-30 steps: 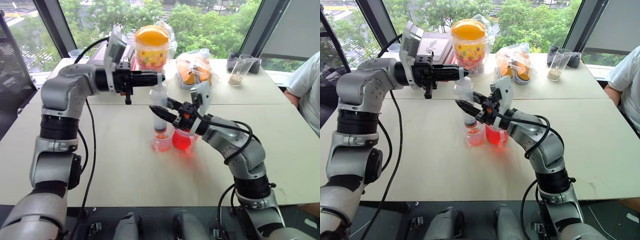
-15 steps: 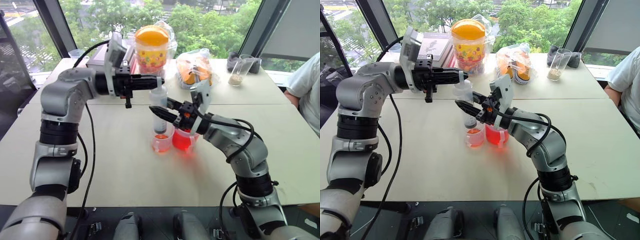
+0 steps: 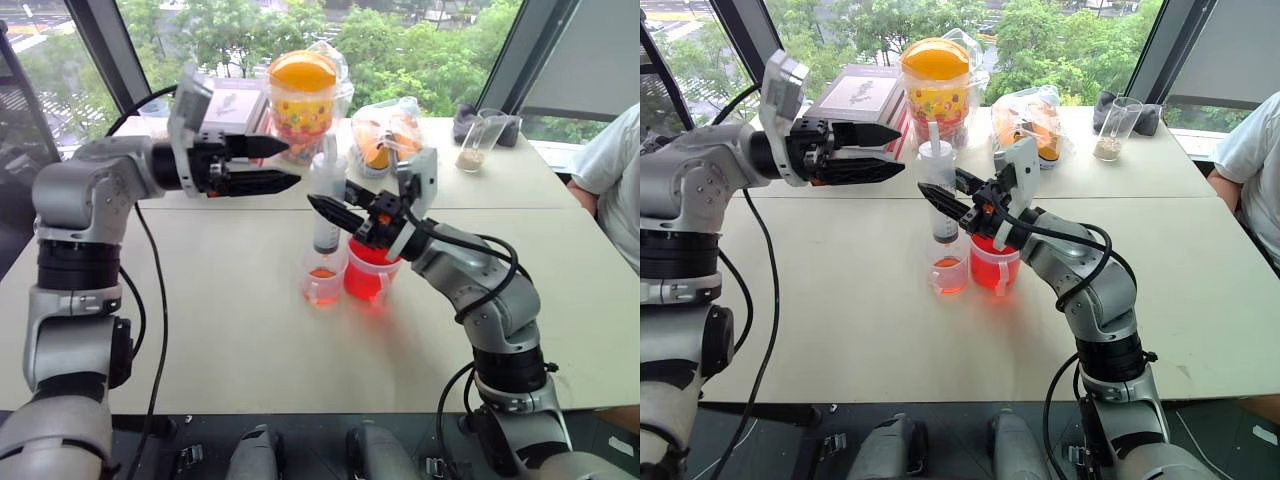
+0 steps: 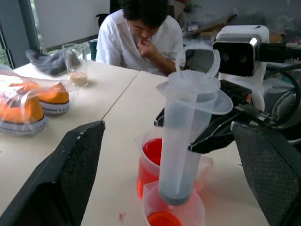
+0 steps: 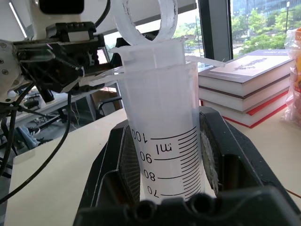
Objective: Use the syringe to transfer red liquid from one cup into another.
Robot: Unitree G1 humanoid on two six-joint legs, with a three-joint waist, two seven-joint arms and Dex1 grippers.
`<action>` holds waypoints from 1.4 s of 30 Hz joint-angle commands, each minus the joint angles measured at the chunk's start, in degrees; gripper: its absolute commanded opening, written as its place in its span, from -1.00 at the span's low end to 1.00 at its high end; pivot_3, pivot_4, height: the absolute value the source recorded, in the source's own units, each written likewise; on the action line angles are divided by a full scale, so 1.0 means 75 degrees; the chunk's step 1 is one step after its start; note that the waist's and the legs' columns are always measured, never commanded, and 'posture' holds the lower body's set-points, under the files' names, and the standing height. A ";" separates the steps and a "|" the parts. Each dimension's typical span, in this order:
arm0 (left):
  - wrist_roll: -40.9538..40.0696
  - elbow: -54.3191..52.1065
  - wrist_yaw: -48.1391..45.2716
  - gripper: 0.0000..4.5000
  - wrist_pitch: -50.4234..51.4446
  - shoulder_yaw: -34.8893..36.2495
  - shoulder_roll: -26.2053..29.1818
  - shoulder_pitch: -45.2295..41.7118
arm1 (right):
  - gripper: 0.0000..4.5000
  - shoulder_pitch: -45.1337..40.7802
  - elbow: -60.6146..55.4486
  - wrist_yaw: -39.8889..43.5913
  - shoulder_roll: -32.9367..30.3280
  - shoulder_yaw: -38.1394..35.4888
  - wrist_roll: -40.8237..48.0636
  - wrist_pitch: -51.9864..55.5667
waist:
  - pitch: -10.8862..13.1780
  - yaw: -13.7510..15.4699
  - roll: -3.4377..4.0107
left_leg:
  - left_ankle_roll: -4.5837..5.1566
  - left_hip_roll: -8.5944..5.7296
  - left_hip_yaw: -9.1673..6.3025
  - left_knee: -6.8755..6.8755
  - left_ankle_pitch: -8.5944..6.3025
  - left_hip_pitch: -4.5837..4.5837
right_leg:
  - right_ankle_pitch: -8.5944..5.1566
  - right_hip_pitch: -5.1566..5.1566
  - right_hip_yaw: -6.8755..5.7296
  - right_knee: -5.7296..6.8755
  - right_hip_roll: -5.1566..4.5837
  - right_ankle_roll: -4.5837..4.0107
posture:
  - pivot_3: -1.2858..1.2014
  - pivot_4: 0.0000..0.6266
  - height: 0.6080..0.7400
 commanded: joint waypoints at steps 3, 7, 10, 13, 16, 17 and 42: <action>-0.0601 -0.0626 0.0266 0.99 0.0330 0.0513 0.0073 0.0160 | -0.38 -0.0609 -0.0485 -0.0208 -0.0035 -0.0504 0.0584 0.0411 | 0.0000 0.0011 0.0000 | 0.0000 0.0000 0.0001 0.0001 0.0000 0.0000 | 0.0000 0.0000 0.0000 -0.0001 -0.0001 0.0000 | 0.03 -0.52 1.00; -0.0569 -0.1012 0.0211 0.99 0.0218 0.0361 0.0207 0.0688 | -0.38 -0.2062 -0.0041 -0.0939 -0.0504 -0.1339 0.1208 0.1762 | 0.0005 -0.0015 0.0008 | 0.0000 0.0000 0.0004 0.0001 0.0000 0.0003 | 0.0000 -0.0001 0.0002 0.0005 -0.0002 -0.0001 | 0.03 -0.52 1.00; -0.0609 -0.1231 0.0299 0.99 0.0149 0.0284 0.0121 0.0919 | -0.38 -0.3245 0.1097 -0.1610 -0.1154 -0.1822 0.1076 0.2959 | 0.0002 0.0001 0.0004 | -0.0001 0.0004 0.0003 0.0000 0.0000 0.0003 | 0.0000 -0.0003 0.0000 0.0008 -0.0001 -0.0003 | 0.03 -0.52 1.00; -0.0519 -0.1477 0.0254 0.99 -0.0081 0.0119 0.0075 0.1184 | -0.38 -0.4292 0.2532 -0.2376 -0.1938 -0.1943 0.0474 0.4407 | 0.0001 0.0026 0.0002 | -0.0001 0.0001 0.0010 0.0000 0.0000 0.0002 | -0.0003 -0.0002 0.0001 0.0000 -0.0009 -0.0008 | 0.03 -0.52 1.00; -0.0615 -0.1642 0.0261 0.99 -0.0072 0.0090 0.0016 0.1336 | -0.38 -0.4884 0.3596 -0.2444 -0.2672 -0.1534 -0.0006 0.5420 | 0.0000 0.0025 0.0000 | 0.0000 -0.0004 0.0023 -0.0005 0.0000 -0.0003 | -0.0012 -0.0005 0.0008 -0.0013 -0.0020 -0.0024 | 0.03 -0.52 1.00; -0.0617 -0.1691 0.0256 0.99 -0.0095 0.0076 0.0004 0.1383 | -0.38 -0.4960 0.3825 -0.2273 -0.2894 -0.1316 -0.0067 0.5705 | 0.0000 0.0017 0.0000 | 0.0000 -0.0007 0.0025 -0.0010 0.0000 -0.0004 | -0.0012 -0.0007 0.0011 -0.0019 -0.0021 -0.0023 | 0.03 -0.52 1.00; -0.1434 -0.2212 0.0763 1.00 0.0139 0.0276 -0.0066 0.1615 | -0.16 -0.2827 0.5374 -0.0868 -0.2962 0.0471 -0.1032 0.7083 | 0.0000 -0.0008 0.0001 | 0.0006 -0.0004 0.0028 -0.0014 -0.0004 -0.0001 | 0.0001 -0.0016 0.0037 -0.0013 0.0000 0.0000 | 0.03 -0.52 1.00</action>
